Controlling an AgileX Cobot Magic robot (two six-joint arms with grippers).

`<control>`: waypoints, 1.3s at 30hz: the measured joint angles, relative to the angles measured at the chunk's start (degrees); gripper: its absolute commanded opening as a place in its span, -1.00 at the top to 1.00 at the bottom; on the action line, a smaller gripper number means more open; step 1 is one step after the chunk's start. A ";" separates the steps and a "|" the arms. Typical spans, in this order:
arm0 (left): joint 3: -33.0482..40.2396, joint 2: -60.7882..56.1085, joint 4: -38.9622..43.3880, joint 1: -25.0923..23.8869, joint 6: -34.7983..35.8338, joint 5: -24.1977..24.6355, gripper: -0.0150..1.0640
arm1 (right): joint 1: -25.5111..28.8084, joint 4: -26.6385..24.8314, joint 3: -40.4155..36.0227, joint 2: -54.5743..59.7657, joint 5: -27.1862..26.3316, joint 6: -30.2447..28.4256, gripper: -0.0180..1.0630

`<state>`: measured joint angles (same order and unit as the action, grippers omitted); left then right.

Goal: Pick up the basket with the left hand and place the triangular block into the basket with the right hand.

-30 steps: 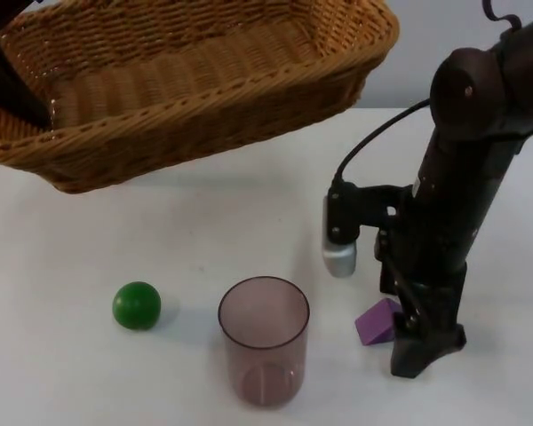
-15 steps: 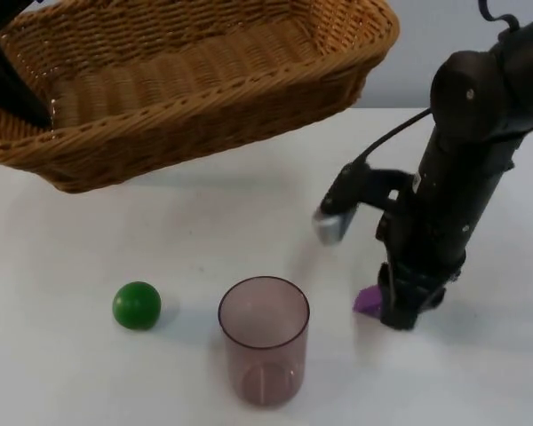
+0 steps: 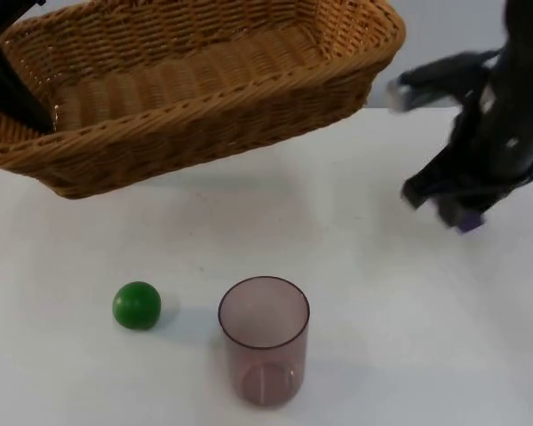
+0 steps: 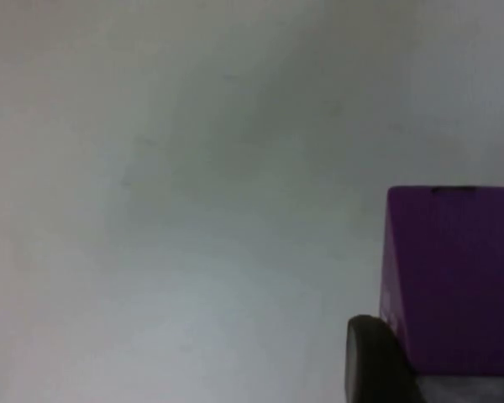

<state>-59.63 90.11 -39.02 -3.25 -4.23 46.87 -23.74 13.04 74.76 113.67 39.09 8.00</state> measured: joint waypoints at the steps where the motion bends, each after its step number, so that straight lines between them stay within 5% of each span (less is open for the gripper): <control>1: 0.00 0.00 0.00 0.00 0.00 0.01 0.98 | 0.92 1.54 0.00 -1.05 0.84 1.62 0.97; 8: 0.00 0.00 1.39 2.94 0.00 0.13 0.98 | 7.53 4.70 0.00 -8.72 3.46 4.73 0.97; 20: 0.00 3.77 1.64 15.11 0.00 -2.15 0.98 | 8.19 5.92 0.00 -26.48 4.06 5.23 0.97; 28: 0.00 6.12 1.19 19.62 0.80 -5.83 0.98 | -1.49 5.92 0.00 -36.25 4.26 5.46 0.97; 32: 0.00 6.75 -0.30 20.96 1.02 -7.21 0.98 | -11.46 4.15 0.00 -36.29 4.15 5.85 0.97; 39: 0.00 6.83 -0.29 20.96 2.33 -7.55 0.98 | -15.01 2.06 0.00 -32.54 4.55 6.54 0.97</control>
<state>-59.63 96.94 -39.31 17.71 -1.91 39.31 -38.75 15.11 74.76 81.12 43.64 14.55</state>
